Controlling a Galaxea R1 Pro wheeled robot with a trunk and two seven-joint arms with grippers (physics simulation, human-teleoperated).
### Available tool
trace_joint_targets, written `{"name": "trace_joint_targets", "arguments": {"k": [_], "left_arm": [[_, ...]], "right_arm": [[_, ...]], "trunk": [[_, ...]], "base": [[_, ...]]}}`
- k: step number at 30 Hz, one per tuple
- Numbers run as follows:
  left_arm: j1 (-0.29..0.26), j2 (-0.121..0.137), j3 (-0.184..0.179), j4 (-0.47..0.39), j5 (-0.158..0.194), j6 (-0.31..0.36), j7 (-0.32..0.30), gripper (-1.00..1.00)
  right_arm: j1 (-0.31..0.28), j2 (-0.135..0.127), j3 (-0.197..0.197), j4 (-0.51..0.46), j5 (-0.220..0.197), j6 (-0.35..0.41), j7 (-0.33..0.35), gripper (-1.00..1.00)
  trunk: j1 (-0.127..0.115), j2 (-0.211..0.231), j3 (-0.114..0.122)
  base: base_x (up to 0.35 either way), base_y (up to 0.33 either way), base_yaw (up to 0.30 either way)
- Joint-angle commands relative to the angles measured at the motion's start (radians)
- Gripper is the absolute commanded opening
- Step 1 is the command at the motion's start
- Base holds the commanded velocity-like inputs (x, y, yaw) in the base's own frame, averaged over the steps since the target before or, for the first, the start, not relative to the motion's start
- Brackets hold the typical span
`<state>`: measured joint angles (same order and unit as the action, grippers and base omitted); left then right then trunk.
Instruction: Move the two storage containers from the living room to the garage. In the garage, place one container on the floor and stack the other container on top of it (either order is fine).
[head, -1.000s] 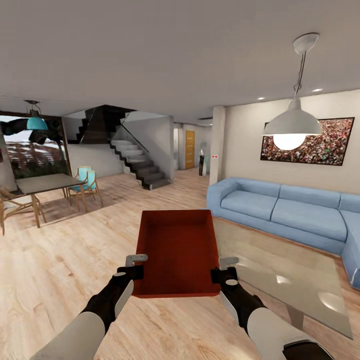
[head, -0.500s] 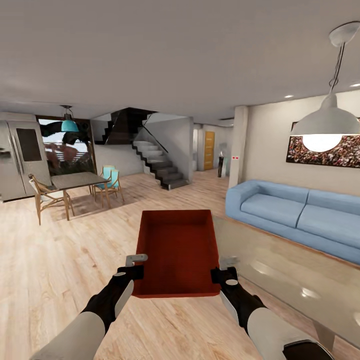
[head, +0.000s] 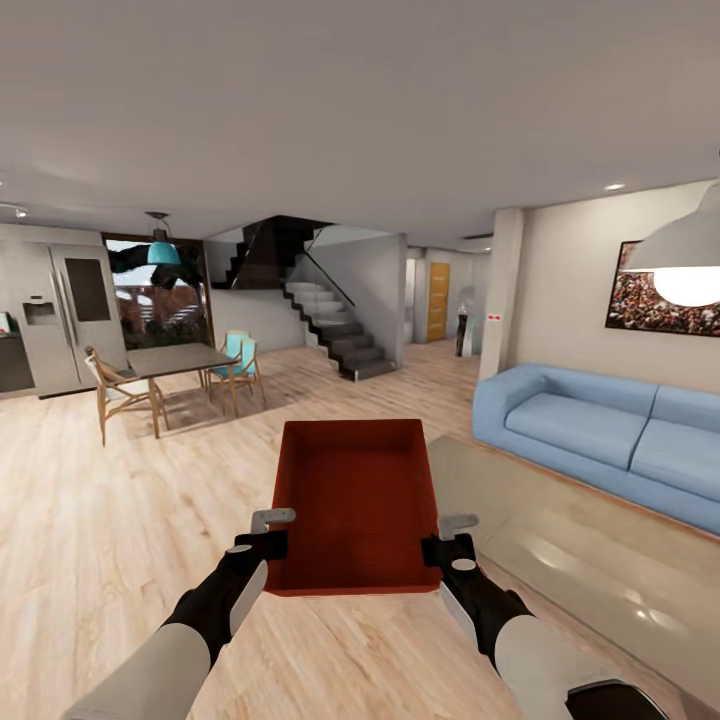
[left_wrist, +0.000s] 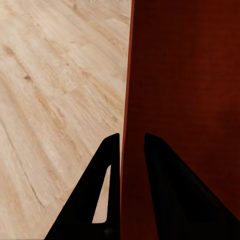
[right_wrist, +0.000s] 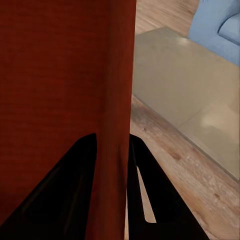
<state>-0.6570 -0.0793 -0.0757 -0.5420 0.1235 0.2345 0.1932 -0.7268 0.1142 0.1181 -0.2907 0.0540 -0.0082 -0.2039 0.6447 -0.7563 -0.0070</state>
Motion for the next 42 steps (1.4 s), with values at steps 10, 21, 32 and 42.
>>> {"name": "trace_joint_targets", "arguments": {"k": [10,21,32,42], "left_arm": [[-0.001,0.003,0.022,-0.006,-0.018,0.006,0.015,-1.0],[-0.001,0.004,0.022,-0.006,-0.018,0.005,0.015,-1.0],[-0.001,0.004,0.022,-0.006,-0.018,0.006,0.015,-1.0],[-0.001,0.004,0.022,-0.006,-0.018,0.005,0.015,-1.0]], "right_arm": [[0.0,-0.004,-0.008,0.004,0.0,0.002,-0.008,-1.0],[0.0,-0.004,-0.008,0.004,-0.001,-0.002,-0.008,-1.0],[0.0,-0.002,-0.008,0.004,-0.002,0.001,-0.009,-1.0],[0.0,-0.002,-0.008,0.004,-0.002,0.002,-0.008,-1.0]], "trunk": [[0.001,-0.001,-0.001],[0.001,-0.001,-0.001],[0.001,-0.001,-0.001],[0.001,-0.001,-0.001]], "base": [[0.323,0.0,0.001],[0.323,0.0,0.0],[0.323,0.0,0.067],[0.324,0.0,0.257]]}}
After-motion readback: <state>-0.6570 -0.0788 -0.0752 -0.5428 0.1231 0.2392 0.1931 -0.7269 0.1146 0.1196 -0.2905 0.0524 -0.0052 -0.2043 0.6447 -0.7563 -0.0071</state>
